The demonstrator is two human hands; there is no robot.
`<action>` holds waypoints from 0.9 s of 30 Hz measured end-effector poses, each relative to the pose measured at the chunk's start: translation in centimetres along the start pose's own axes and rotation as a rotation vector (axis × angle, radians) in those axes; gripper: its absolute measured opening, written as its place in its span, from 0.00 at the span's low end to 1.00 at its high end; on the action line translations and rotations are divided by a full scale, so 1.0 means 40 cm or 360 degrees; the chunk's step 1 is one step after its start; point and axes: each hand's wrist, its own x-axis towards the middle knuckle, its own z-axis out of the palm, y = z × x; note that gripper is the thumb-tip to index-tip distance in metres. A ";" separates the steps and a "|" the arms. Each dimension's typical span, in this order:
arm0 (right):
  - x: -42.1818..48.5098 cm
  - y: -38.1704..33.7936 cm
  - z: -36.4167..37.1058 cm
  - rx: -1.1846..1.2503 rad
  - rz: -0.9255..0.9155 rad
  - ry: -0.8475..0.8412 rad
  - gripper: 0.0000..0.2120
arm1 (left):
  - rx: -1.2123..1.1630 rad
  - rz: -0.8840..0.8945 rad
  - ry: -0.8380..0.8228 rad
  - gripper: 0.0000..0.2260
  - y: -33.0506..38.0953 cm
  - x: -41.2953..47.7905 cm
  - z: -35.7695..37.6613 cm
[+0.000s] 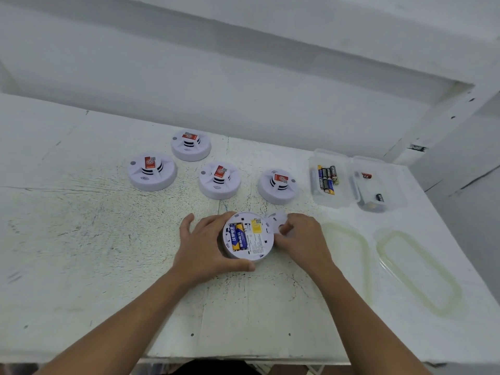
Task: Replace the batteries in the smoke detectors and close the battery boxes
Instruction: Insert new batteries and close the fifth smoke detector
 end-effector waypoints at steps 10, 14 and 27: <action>0.022 -0.024 -0.097 0.0754 0.0049 -0.0331 0.04 | 0.0001 0.0031 -0.0062 0.52 -0.005 0.004 -0.002; 0.012 -0.080 -0.111 0.0370 -0.0344 -0.0515 0.06 | -0.0025 0.0041 -0.0063 0.52 -0.009 0.002 -0.003; 0.033 -0.128 -0.078 -0.0414 -0.1092 -0.0908 0.06 | -0.0072 0.0055 -0.0054 0.50 -0.010 0.002 -0.006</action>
